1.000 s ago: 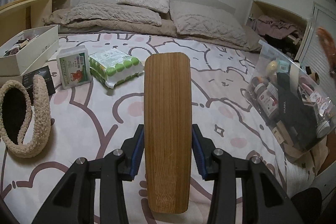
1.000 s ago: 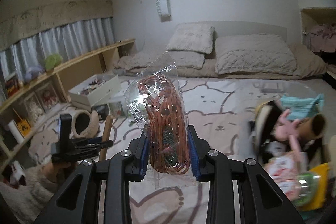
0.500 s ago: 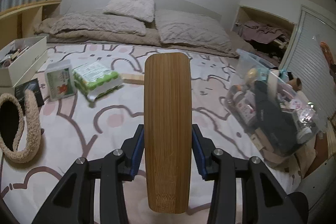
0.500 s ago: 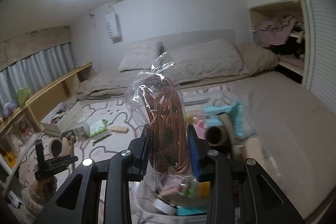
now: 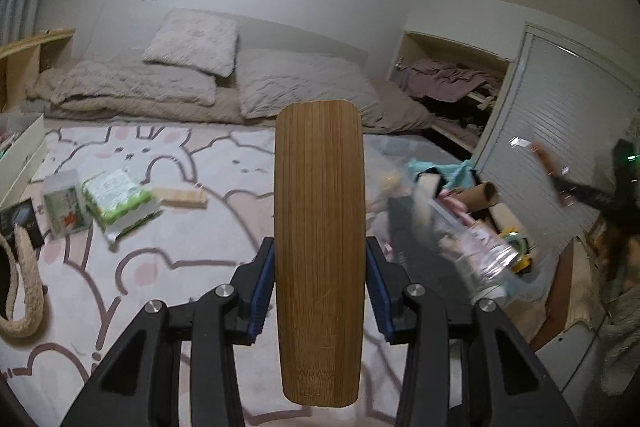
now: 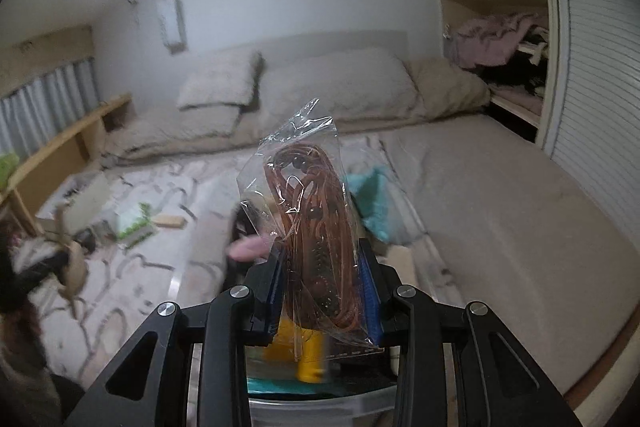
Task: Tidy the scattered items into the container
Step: 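Carry the bagged cable into the clear box with the right tool while the left tool carries the paddle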
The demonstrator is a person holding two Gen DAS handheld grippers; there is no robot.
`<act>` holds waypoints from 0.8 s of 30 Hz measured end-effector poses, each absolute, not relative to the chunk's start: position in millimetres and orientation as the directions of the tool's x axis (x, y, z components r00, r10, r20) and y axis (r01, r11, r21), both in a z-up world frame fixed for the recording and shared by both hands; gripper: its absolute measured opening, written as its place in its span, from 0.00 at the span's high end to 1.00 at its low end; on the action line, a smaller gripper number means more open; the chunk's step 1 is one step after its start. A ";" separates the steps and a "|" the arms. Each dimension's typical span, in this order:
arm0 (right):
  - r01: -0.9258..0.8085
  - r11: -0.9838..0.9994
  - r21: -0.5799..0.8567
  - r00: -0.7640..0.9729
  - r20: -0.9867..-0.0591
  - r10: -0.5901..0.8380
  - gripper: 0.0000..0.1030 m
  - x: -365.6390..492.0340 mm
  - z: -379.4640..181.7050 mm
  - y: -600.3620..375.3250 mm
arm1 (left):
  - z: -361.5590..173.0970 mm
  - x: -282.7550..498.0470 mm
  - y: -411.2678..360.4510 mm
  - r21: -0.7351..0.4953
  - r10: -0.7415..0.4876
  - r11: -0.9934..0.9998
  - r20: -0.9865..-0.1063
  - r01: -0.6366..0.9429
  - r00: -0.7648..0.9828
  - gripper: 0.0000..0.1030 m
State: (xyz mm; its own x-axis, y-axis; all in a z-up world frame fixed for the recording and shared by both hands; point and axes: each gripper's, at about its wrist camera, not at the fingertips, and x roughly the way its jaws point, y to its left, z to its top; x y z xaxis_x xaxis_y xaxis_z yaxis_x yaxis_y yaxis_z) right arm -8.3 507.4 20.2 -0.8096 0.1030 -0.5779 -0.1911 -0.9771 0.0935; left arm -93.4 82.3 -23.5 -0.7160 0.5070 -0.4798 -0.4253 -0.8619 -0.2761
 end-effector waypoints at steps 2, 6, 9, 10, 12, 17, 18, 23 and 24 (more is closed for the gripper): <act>-0.225 -0.970 0.091 -0.782 -0.611 0.124 0.67 -14.7 10.9 515.6 | -13.9 -90.0 94.5 -0.272 0.522 -0.853 -0.472 -0.445 -0.711 0.59; -0.290 -0.947 0.137 -0.739 -0.660 0.131 0.67 -29.4 -6.1 533.0 | -2.7 -85.3 115.2 -0.263 0.546 -0.837 -0.465 -0.480 -0.697 0.59; -0.334 -0.927 0.170 -0.722 -0.679 0.135 0.67 -42.1 -12.3 541.9 | 3.3 -82.1 128.6 -0.265 0.569 -0.821 -0.462 -0.506 -0.680 0.59; -0.346 -0.922 0.172 -0.713 -0.687 0.140 0.67 -47.8 -14.0 543.9 | 4.9 -81.6 132.5 -0.265 0.575 -0.816 -0.463 -0.514 -0.675 0.59; -0.363 -0.920 0.146 -0.692 -0.704 0.161 0.67 -57.5 -16.2 543.4 | 7.1 -80.7 138.1 -0.255 0.575 -0.815 -0.465 -0.520 -0.673 0.59; -0.404 -0.915 0.019 -0.611 -0.750 0.254 0.50 -78.5 -28.2 538.6 | 11.1 -80.7 144.4 -0.235 0.564 -0.821 -0.471 -0.520 -0.678 0.59; -0.387 -0.922 0.014 -0.602 -0.761 0.241 0.38 -80.3 -30.6 536.4 | 11.3 -81.0 144.3 -0.235 0.562 -0.823 -0.472 -0.518 -0.679 0.59; -0.315 -0.942 -0.116 -0.593 -0.751 0.290 0.13 -68.7 -23.6 509.2 | 7.7 -84.0 143.0 -0.231 0.549 -0.831 -0.487 -0.505 -0.680 0.59; -0.291 -0.948 -0.126 -0.606 -0.743 0.285 0.13 -64.0 -18.9 505.8 | 6.5 -85.4 142.9 -0.232 0.546 -0.833 -0.490 -0.503 -0.679 0.59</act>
